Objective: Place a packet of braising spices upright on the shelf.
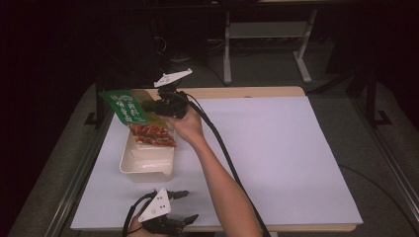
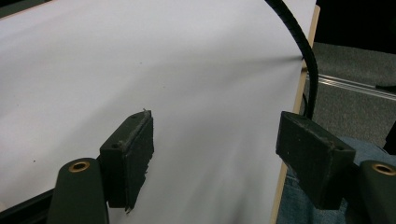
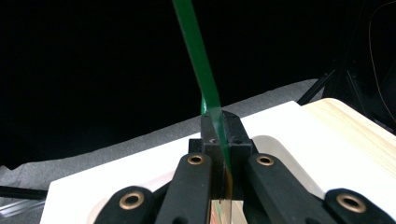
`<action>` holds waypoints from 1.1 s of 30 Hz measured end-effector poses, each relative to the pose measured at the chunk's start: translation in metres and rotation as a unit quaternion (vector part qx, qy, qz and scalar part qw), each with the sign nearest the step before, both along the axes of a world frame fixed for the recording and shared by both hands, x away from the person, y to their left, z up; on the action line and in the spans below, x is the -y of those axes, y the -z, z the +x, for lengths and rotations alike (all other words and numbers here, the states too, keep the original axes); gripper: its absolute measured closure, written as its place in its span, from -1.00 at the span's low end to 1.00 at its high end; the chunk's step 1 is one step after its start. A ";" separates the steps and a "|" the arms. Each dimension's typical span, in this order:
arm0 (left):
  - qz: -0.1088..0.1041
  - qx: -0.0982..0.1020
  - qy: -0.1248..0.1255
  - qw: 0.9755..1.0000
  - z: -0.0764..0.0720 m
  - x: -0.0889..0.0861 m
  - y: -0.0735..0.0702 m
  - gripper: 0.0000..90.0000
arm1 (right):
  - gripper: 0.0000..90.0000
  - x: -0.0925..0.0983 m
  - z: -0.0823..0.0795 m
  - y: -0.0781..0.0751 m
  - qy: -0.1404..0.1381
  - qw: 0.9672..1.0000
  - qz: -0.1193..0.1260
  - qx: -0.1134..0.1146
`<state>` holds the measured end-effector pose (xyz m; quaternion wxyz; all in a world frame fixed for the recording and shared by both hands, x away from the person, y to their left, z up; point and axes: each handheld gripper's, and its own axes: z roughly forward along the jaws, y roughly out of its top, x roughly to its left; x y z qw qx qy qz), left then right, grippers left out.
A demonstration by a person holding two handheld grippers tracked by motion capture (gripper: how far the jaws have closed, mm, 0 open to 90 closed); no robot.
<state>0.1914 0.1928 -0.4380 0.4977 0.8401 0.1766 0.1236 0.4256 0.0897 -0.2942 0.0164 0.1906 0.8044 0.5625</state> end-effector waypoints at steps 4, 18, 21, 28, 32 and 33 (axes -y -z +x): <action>-0.002 -0.002 -0.001 1.000 0.000 0.001 0.001 -0.40 | 1.00 0.001 0.002 0.006 0.003 1.000 0.016 -0.008; 0.007 0.004 0.008 1.000 -0.002 0.004 0.002 -0.40 | 1.00 0.002 0.004 0.024 0.027 0.998 0.046 -0.030; 0.007 0.003 0.007 1.000 -0.003 0.004 0.001 -0.40 | 1.00 0.002 0.005 0.031 0.029 0.997 0.049 -0.042; 0.007 0.005 0.008 1.000 -0.002 0.004 0.002 -0.40 | 1.00 0.011 0.010 0.048 0.034 0.996 0.058 -0.056; 0.009 0.004 0.007 1.000 -0.002 0.004 0.002 -0.40 | 0.99 0.014 0.011 0.051 0.029 0.996 0.058 -0.058; 0.009 0.005 0.008 1.000 -0.002 0.004 0.002 -0.40 | 0.99 0.014 0.011 0.051 0.028 0.996 0.058 -0.058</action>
